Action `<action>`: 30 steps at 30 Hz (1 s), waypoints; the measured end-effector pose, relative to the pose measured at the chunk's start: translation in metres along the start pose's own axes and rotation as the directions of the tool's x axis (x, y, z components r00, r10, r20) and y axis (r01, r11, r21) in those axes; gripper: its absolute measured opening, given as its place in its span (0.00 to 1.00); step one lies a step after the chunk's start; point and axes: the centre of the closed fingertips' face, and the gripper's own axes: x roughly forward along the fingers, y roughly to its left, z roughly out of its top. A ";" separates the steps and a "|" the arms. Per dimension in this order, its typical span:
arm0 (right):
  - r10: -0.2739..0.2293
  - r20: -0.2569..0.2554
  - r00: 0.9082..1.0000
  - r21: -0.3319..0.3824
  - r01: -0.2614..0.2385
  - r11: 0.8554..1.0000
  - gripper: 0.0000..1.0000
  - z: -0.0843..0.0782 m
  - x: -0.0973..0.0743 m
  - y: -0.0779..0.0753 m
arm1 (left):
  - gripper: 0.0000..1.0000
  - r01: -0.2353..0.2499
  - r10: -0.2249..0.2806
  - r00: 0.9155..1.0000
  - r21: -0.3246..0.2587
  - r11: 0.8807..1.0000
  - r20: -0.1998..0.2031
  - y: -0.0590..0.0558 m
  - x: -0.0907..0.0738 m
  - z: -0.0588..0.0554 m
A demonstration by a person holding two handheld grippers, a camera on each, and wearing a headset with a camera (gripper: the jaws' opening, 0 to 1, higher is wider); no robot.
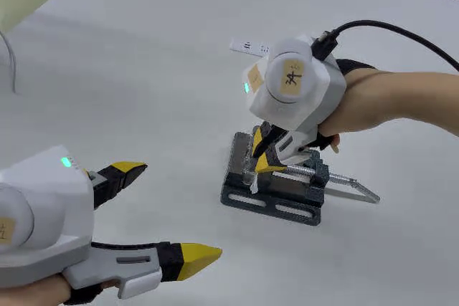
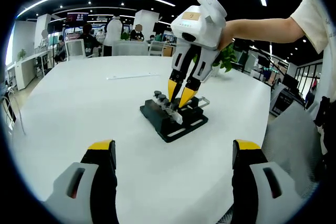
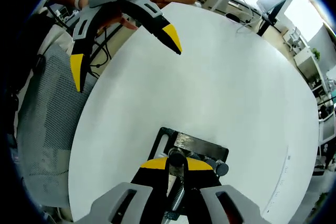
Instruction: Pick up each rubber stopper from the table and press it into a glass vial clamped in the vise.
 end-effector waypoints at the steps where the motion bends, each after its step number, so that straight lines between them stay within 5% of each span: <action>1: 0.004 -0.002 1.000 -0.004 -0.004 1.000 0.06 0.001 -0.001 -0.001 | 0.91 0.000 0.000 1.000 0.000 1.000 -0.001 0.000 0.000 0.000; 16: 0.024 -0.087 0.996 -0.020 -0.026 0.999 0.05 0.000 0.001 -0.001 | 0.89 0.005 -0.005 1.000 -0.009 1.000 0.001 -0.001 0.002 -0.001; 24: 0.066 -0.155 0.986 0.060 -0.057 0.997 0.05 0.000 0.000 0.001 | 0.89 0.006 -0.006 1.000 -0.012 1.000 0.000 -0.003 0.002 -0.001; 30: 0.068 -0.160 0.985 0.056 -0.060 0.997 0.04 -0.001 -0.002 0.003 | 0.89 0.009 -0.009 1.000 -0.013 1.000 0.000 -0.006 0.003 -0.001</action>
